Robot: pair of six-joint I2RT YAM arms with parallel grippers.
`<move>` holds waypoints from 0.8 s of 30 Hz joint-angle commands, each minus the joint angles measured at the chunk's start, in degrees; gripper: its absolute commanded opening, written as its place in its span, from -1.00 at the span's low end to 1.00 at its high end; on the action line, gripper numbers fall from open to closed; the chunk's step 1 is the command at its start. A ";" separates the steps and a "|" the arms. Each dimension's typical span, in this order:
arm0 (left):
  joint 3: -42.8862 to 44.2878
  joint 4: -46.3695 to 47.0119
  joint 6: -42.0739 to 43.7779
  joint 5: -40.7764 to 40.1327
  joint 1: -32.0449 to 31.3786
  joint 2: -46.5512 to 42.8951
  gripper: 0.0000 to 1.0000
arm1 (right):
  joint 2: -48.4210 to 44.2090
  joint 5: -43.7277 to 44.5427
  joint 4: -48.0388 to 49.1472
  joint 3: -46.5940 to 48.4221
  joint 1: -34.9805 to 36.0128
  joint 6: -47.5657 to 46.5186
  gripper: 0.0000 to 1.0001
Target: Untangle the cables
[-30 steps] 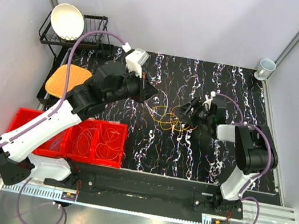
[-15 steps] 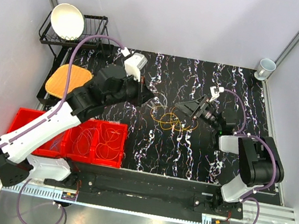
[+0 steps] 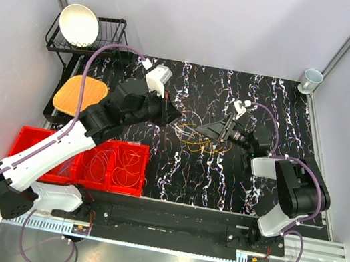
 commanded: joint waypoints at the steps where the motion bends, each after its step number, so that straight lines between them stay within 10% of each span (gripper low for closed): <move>1: -0.79 6.08 -1.95 2.82 0.13 0.30 -1.00 | 2.39 -2.41 15.34 3.30 2.25 -0.41 0.35; 6: 0.08 7.40 -2.84 2.91 0.13 1.18 -1.00 | 4.15 -2.23 14.21 4.27 2.51 -0.23 -1.00; 13: 0.26 6.78 -2.75 -1.03 0.04 -1.27 -1.00 | 5.56 -0.13 9.20 5.24 2.51 -1.37 -1.00; 24: 13.00 -3.84 2.96 -19.14 0.31 -9.97 -1.00 | 2.58 12.44 -28.32 9.19 1.20 -17.45 -1.00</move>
